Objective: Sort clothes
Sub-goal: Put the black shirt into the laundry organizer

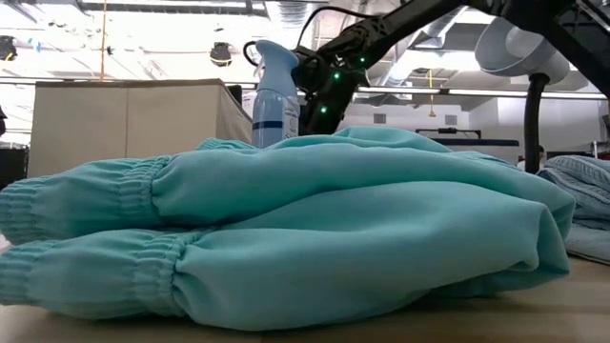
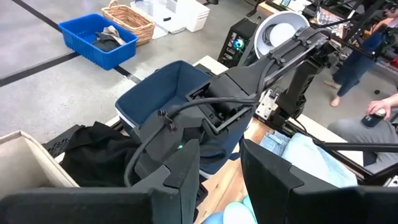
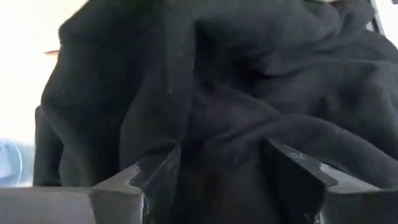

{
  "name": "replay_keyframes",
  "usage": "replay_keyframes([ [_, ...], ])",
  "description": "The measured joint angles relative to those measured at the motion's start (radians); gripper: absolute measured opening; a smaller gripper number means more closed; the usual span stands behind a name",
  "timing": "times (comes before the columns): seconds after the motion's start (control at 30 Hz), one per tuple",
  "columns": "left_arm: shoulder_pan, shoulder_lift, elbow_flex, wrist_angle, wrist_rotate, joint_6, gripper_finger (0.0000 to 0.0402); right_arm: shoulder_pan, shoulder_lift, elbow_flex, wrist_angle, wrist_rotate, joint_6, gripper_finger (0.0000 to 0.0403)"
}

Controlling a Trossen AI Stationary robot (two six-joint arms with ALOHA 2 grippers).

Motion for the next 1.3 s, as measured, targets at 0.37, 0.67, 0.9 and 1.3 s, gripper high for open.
replay_keyframes([
  [0.37, 0.000, 0.000, 0.000, 0.000, -0.008, 0.001, 0.0114, 0.008, 0.012, 0.001, 0.006, -0.017, -0.037, 0.0244],
  [0.67, 0.000, 0.000, 0.000, 0.000, -0.013, 0.000, 0.0114, 0.007, 0.012, 0.001, -0.015, -0.019, -0.045, 0.0197],
  [0.9, 0.000, 0.000, 0.000, 0.000, -0.016, -0.001, 0.0114, 0.015, 0.012, 0.001, -0.021, -0.018, -0.038, 0.0072],
  [1.3, 0.000, 0.000, 0.000, 0.000, -0.023, -0.002, 0.0114, 0.022, 0.002, 0.001, -0.024, -0.016, -0.031, 0.0004],
])
